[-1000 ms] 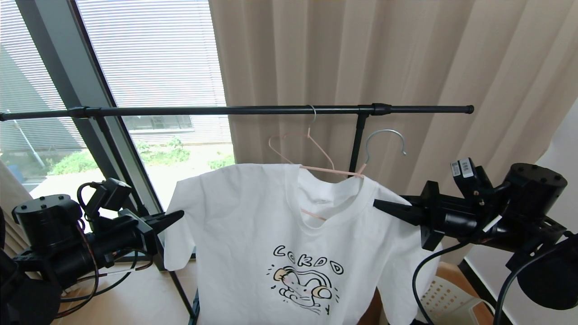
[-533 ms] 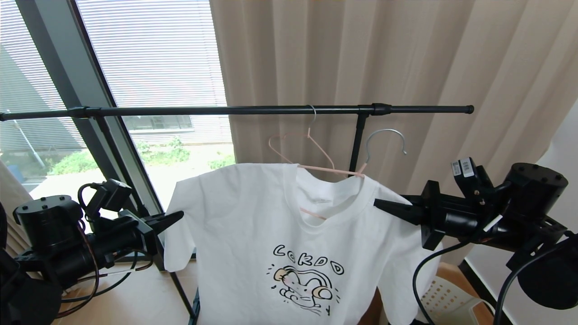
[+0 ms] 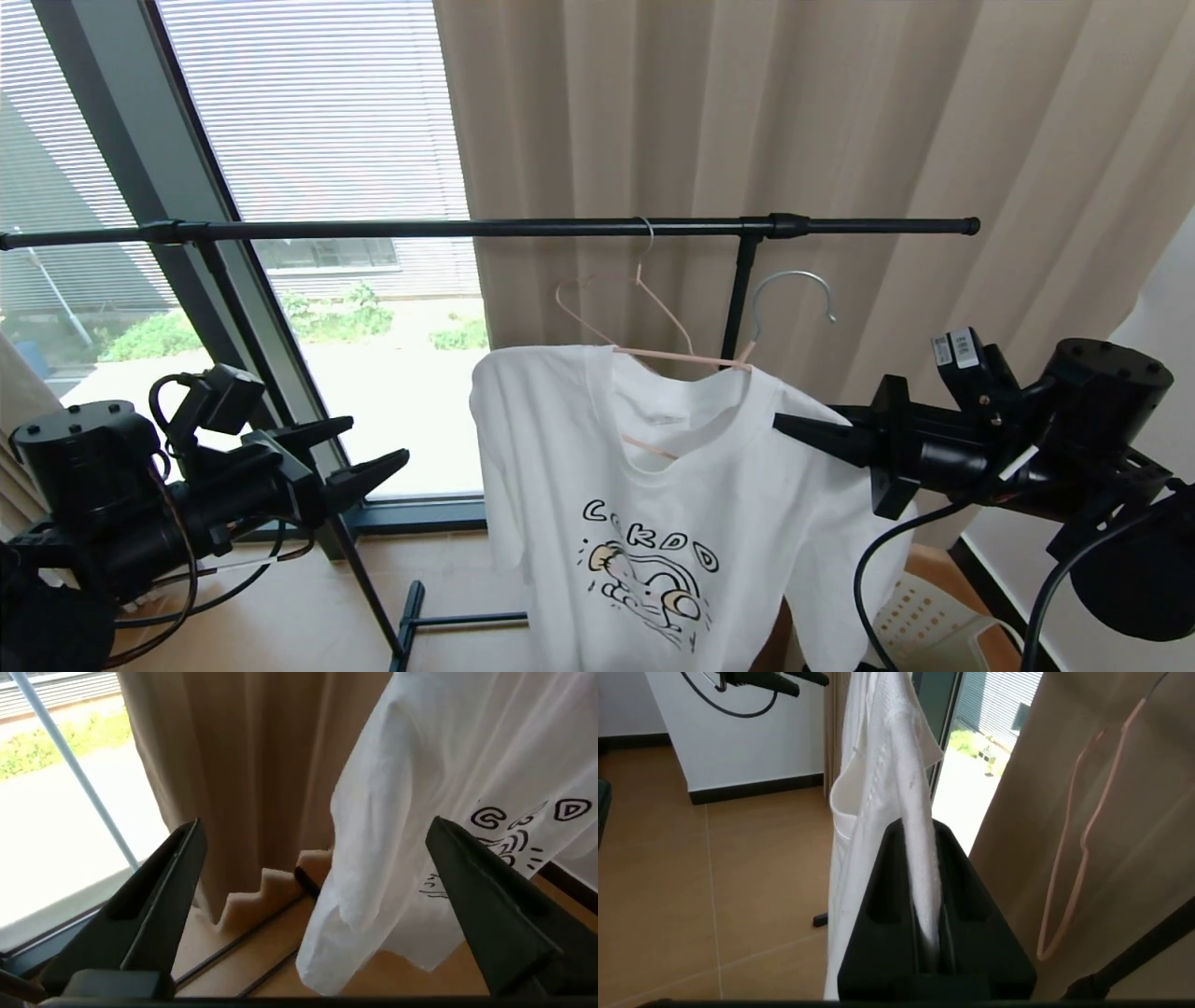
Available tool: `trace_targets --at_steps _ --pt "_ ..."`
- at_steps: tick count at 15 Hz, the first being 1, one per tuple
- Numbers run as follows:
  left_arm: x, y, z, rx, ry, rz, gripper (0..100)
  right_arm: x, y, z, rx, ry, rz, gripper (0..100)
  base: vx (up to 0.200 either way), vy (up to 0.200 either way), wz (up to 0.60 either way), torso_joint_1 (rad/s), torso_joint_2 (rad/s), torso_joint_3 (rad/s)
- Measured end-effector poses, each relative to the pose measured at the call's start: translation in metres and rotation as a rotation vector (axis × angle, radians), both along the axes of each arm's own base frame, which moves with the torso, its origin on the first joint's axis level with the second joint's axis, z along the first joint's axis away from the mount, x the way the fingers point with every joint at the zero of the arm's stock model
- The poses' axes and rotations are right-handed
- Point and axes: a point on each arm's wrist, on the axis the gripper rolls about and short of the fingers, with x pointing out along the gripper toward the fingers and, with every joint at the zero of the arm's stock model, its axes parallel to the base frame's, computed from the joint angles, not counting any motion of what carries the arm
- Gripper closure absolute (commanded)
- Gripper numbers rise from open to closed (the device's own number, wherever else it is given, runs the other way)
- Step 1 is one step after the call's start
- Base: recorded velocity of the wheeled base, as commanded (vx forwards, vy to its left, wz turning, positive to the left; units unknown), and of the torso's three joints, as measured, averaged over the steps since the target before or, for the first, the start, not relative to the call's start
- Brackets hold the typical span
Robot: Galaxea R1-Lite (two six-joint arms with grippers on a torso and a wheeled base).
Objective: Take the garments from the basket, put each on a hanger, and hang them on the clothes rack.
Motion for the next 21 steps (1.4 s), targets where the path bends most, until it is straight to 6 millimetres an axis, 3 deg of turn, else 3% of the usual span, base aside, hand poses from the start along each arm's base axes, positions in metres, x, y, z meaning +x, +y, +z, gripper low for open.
trace_targets --at_steps 4,6,9,11,13,15,21 --pt "-0.003 -0.023 0.041 -0.052 0.081 -0.075 0 -0.007 0.016 -0.008 -0.015 0.019 0.058 100 0.000 0.000 0.00 0.000 0.00 0.000" --pt "0.001 -0.036 0.077 -0.016 0.163 -0.119 0 -0.012 0.025 -0.013 -0.022 0.032 0.092 100 0.000 0.000 0.00 0.000 0.00 0.000" --pt "-0.005 -0.064 0.138 0.133 0.101 -0.195 0 -0.018 0.034 -0.017 -0.029 0.050 0.127 100 0.000 0.000 0.00 0.000 0.00 0.000" --pt "-0.014 -0.086 0.157 0.264 -0.002 -0.299 0 -0.022 0.038 -0.019 -0.036 0.053 0.146 100 0.000 0.000 0.00 0.000 0.00 0.000" --pt "-0.019 -0.095 0.158 0.385 -0.092 -0.382 0 -0.024 0.039 -0.020 -0.047 0.029 0.154 100 0.000 0.000 0.00 0.000 0.00 0.000" --pt "-0.025 -0.098 0.147 0.504 -0.069 -0.472 0 -0.024 0.039 -0.020 -0.047 0.026 0.155 100 0.000 0.000 0.00 0.000 0.00 0.000" --pt "-0.021 -0.111 0.141 0.596 -0.139 -0.623 0 -0.027 0.043 -0.019 -0.047 0.022 0.170 100 0.000 0.000 0.00 0.000 0.00 0.000"
